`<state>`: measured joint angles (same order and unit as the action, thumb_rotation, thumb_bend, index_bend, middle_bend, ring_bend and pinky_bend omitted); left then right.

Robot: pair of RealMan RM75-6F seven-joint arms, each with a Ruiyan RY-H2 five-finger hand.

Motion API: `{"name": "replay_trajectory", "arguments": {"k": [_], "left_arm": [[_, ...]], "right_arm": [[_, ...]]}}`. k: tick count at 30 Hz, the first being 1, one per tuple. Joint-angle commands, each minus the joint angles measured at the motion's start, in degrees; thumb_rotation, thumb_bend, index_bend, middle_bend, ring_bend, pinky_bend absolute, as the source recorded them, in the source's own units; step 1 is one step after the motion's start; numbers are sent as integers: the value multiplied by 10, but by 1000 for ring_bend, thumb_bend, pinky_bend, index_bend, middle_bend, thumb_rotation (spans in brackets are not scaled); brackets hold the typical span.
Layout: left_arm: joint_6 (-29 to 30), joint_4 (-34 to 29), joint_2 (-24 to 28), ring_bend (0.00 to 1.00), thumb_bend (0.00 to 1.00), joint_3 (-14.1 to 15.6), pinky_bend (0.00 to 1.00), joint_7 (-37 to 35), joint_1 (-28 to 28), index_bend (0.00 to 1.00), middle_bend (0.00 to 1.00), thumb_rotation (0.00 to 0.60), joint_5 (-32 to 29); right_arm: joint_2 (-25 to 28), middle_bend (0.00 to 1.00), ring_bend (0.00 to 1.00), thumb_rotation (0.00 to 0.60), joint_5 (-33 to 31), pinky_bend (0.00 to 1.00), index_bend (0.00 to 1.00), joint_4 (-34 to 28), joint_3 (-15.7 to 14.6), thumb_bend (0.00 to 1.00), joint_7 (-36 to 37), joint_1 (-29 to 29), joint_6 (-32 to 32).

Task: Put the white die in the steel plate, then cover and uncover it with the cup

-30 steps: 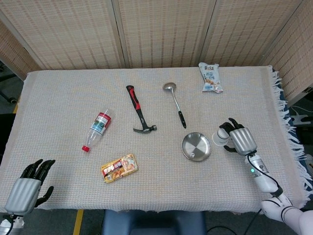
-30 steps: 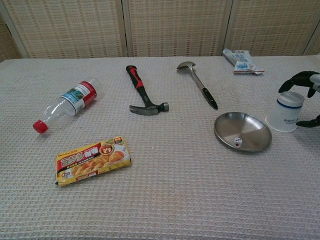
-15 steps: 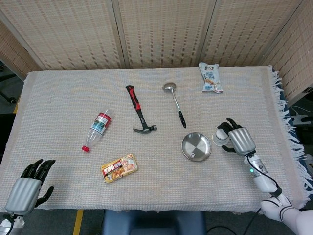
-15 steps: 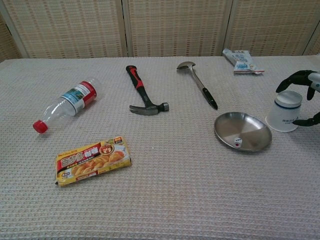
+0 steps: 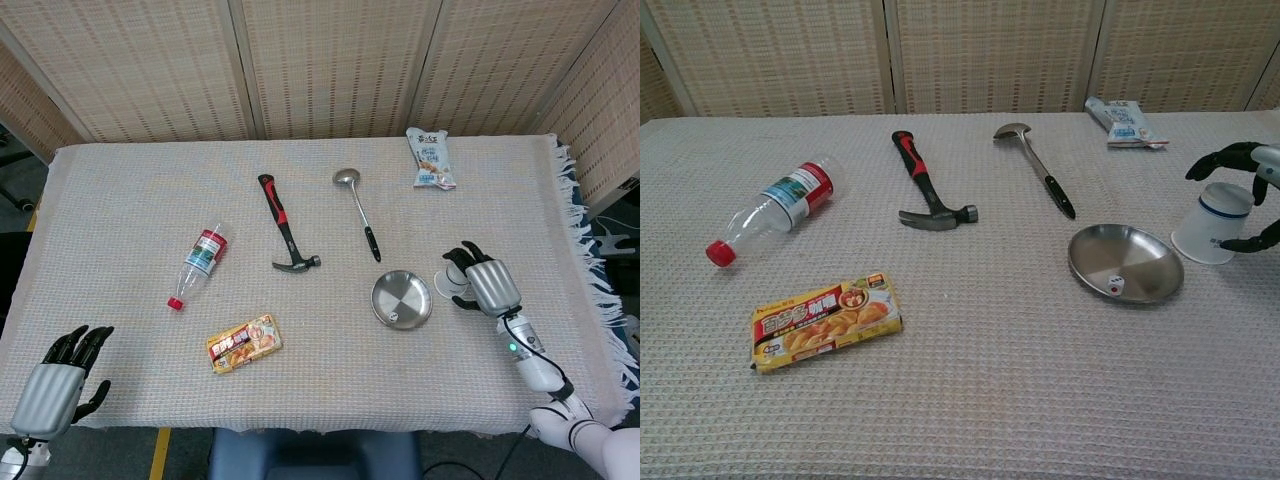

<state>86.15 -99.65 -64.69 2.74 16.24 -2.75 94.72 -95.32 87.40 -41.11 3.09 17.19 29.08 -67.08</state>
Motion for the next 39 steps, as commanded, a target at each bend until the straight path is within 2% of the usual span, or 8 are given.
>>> {"name": "replay_trajectory", "arguments": {"k": [1, 3, 6, 12, 20, 32, 35, 39], "left_arm": [[0, 0, 0, 87, 347, 0, 184, 0, 0, 95, 131, 600, 0], [0, 0, 0, 87, 347, 0, 184, 0, 0, 95, 131, 600, 0], [1, 0, 1, 87, 347, 0, 184, -2, 0, 95, 131, 600, 0], [1, 0, 1, 87, 347, 0, 184, -2, 0, 94, 131, 600, 1], [-1, 0, 0, 87, 347, 1, 184, 0, 0, 95, 131, 600, 1], [-3, -1, 0, 87, 347, 1, 184, -1, -1, 95, 131, 600, 0], [-3, -1, 0, 87, 348, 2, 184, 0, -1, 95, 131, 600, 0], [-5, -1, 1, 87, 347, 2, 184, 1, -2, 95, 131, 600, -1]], "right_arm": [[-8, 210, 108, 600, -1, 493, 224, 7, 0, 39, 0, 5, 8], [-14, 211, 110, 600, -1, 527, 235, 13, -1, 39, 1, 7, 14], [-22, 234, 149, 600, 0, 598, 311, 23, -1, 39, 1, 9, 14], [-36, 425, 335, 600, 3, 760, 518, 41, 3, 43, 11, 6, -13], [-35, 564, 486, 600, 5, 858, 658, 37, 7, 44, 8, 1, -42], [-24, 572, 492, 600, 3, 865, 641, 24, 0, 43, -19, -3, -28], [-21, 554, 430, 600, 6, 845, 575, 23, -2, 43, -13, -3, -25], [-14, 448, 299, 600, 6, 745, 478, 14, -4, 43, -1, -2, -17]]}}
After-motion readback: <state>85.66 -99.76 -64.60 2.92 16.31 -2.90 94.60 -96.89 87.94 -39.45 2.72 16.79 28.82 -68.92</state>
